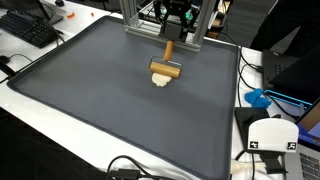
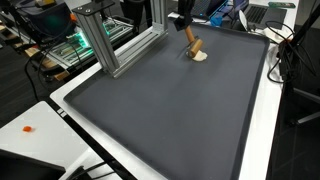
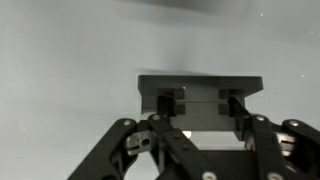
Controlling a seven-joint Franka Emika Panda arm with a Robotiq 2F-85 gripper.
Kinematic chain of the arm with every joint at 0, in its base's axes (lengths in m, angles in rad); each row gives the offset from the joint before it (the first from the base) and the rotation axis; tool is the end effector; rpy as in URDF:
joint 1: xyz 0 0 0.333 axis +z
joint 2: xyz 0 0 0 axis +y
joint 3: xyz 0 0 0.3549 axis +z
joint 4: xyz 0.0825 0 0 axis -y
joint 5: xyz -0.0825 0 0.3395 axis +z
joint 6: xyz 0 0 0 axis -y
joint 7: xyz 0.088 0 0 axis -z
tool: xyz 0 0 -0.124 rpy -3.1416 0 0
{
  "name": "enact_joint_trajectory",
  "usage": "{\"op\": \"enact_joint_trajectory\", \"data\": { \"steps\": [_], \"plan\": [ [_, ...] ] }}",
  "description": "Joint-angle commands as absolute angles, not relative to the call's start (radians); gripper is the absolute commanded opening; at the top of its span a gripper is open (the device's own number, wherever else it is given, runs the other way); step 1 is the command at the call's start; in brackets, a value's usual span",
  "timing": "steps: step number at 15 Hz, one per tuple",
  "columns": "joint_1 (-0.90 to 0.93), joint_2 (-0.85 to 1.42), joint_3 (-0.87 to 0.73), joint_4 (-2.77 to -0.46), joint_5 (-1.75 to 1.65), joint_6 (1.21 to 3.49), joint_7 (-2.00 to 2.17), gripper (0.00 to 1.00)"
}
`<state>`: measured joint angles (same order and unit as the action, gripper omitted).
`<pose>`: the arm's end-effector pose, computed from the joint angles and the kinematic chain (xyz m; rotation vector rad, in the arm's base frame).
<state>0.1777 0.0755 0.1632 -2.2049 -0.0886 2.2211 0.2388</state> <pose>0.4737 0.1628 0.3936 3.0606 0.2418 -0.0604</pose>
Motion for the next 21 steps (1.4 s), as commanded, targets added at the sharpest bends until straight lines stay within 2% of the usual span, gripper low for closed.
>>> {"op": "enact_joint_trajectory", "data": {
  "steps": [1, 13, 21],
  "plan": [
    [0.185, 0.09, 0.169, -2.212, -0.075, 2.223, 0.226, 0.35],
    [0.194, 0.162, 0.163, -2.179, -0.084, 2.283, 0.254, 0.35],
    [0.188, 0.118, 0.163, -2.118, -0.068, 2.179, 0.229, 0.35]
  ]
}}
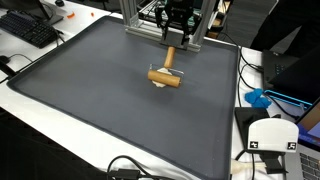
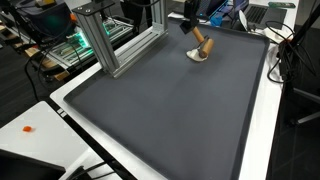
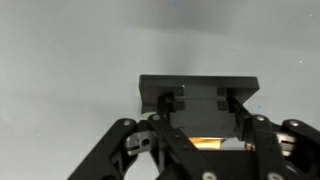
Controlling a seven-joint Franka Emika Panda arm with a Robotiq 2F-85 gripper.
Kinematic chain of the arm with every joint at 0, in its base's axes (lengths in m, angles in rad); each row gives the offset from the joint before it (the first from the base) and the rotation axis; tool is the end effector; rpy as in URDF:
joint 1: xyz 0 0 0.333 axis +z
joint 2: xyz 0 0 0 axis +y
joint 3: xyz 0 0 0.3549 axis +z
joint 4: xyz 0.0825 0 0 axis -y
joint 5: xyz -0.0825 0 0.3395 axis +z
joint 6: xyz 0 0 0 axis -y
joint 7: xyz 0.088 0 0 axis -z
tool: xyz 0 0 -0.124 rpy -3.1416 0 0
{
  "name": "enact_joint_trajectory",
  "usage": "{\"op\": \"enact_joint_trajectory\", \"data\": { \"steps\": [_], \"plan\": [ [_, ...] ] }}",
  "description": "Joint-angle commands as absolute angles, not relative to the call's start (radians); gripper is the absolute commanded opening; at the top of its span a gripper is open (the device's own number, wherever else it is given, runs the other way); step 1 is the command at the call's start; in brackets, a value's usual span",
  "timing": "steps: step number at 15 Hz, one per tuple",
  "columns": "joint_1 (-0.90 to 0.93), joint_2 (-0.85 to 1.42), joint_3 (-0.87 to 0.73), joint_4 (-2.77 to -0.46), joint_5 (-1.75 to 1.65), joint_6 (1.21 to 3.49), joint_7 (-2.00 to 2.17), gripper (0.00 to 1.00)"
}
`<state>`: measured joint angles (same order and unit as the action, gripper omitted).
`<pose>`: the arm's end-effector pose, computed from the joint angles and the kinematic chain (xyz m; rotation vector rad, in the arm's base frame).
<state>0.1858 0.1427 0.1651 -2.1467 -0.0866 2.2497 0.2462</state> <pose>0.4949 0.1752 0.3848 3.0796 0.2456 -0.0353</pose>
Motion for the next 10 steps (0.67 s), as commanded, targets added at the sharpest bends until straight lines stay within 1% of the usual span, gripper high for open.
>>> {"op": "enact_joint_trajectory", "data": {
  "steps": [1, 10],
  "plan": [
    [0.187, 0.113, 0.164, -2.106, -0.06, 2.147, 0.221, 0.35],
    [0.168, 0.052, 0.156, -1.936, -0.037, 1.733, 0.109, 0.35]
  ]
}}
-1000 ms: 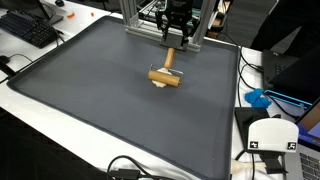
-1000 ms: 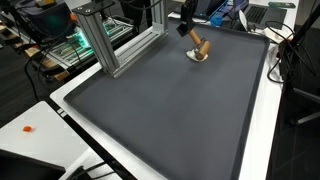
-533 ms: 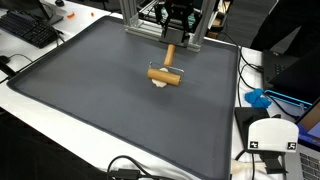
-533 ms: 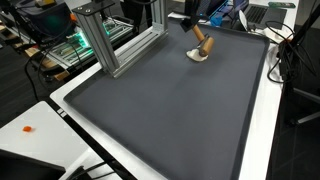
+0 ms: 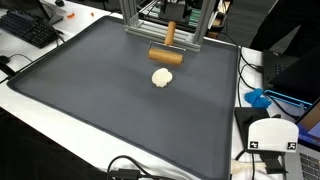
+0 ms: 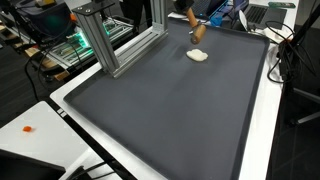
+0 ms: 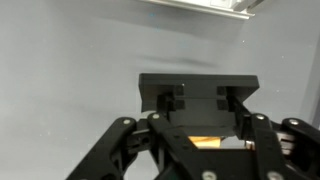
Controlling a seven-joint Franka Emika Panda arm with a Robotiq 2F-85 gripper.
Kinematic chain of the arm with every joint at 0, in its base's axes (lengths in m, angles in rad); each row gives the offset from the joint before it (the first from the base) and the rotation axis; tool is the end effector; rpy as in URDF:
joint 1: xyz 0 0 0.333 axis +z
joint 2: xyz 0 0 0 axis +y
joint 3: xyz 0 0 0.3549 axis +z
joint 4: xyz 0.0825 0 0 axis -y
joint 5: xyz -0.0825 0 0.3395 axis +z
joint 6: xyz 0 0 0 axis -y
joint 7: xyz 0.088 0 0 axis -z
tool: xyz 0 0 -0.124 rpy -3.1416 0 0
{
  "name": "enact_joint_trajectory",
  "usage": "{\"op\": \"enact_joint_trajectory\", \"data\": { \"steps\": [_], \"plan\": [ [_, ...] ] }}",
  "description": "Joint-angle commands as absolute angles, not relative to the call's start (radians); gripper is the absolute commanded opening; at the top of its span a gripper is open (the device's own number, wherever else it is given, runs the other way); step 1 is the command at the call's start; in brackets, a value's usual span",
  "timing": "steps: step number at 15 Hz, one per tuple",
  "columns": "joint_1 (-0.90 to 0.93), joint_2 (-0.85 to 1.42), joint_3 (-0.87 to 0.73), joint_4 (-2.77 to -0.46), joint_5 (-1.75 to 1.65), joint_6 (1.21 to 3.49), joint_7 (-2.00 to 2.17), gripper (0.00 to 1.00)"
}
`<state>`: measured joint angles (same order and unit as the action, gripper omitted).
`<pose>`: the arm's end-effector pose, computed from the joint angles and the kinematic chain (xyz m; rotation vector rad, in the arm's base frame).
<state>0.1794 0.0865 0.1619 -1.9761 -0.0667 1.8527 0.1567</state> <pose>0.4845 0.1633 0.4529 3.0133 0.3187 -0.2894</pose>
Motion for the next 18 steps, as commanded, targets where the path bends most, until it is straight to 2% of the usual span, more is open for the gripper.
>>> {"op": "enact_joint_trajectory", "data": {
  "steps": [1, 10, 18],
  "plan": [
    [0.164, 0.044, 0.152, -1.921, -0.029, 1.683, 0.101, 0.35],
    [0.128, -0.025, 0.127, -1.888, 0.025, 1.371, 0.071, 0.35],
    [0.117, -0.053, 0.116, -1.923, 0.12, 1.296, 0.087, 0.35]
  ]
}}
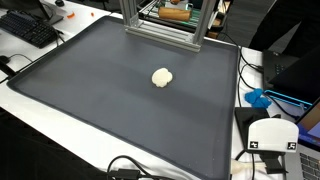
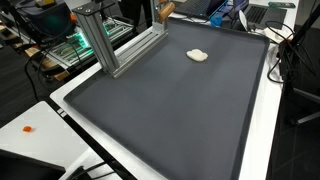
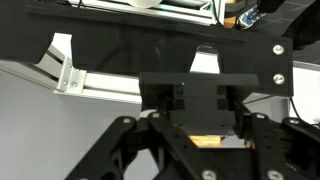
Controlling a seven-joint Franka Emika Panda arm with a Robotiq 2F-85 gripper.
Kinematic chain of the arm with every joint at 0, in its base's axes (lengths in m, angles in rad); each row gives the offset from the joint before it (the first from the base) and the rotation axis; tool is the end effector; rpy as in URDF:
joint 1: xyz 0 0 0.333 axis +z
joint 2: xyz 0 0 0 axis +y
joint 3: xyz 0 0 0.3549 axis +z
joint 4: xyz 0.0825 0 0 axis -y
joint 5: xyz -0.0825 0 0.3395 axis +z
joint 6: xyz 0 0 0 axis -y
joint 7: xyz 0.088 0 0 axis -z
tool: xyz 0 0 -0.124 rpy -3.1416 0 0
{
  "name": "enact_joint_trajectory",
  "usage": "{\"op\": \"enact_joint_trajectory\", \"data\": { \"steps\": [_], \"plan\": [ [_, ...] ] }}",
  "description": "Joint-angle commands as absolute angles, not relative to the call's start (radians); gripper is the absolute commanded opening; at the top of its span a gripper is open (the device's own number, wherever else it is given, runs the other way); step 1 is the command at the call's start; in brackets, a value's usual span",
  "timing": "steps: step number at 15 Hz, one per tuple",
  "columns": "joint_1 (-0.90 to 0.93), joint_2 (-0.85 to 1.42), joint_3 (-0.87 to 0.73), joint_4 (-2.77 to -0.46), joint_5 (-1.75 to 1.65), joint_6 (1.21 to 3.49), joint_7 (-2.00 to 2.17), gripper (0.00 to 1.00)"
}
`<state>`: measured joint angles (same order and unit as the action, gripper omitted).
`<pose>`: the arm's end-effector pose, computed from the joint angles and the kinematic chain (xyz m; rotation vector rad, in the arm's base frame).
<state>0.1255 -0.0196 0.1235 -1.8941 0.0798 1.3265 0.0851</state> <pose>0.4185 0.1185 0.5153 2.9994 0.2416 -0.8543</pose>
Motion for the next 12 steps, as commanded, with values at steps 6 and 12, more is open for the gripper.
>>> {"op": "enact_joint_trajectory", "data": {
  "steps": [6, 12],
  "plan": [
    [0.113, -0.066, 0.115, -1.956, 0.148, 1.249, 0.091, 0.35],
    [0.114, -0.103, 0.117, -2.019, 0.188, 1.268, 0.116, 0.35]
  ]
}}
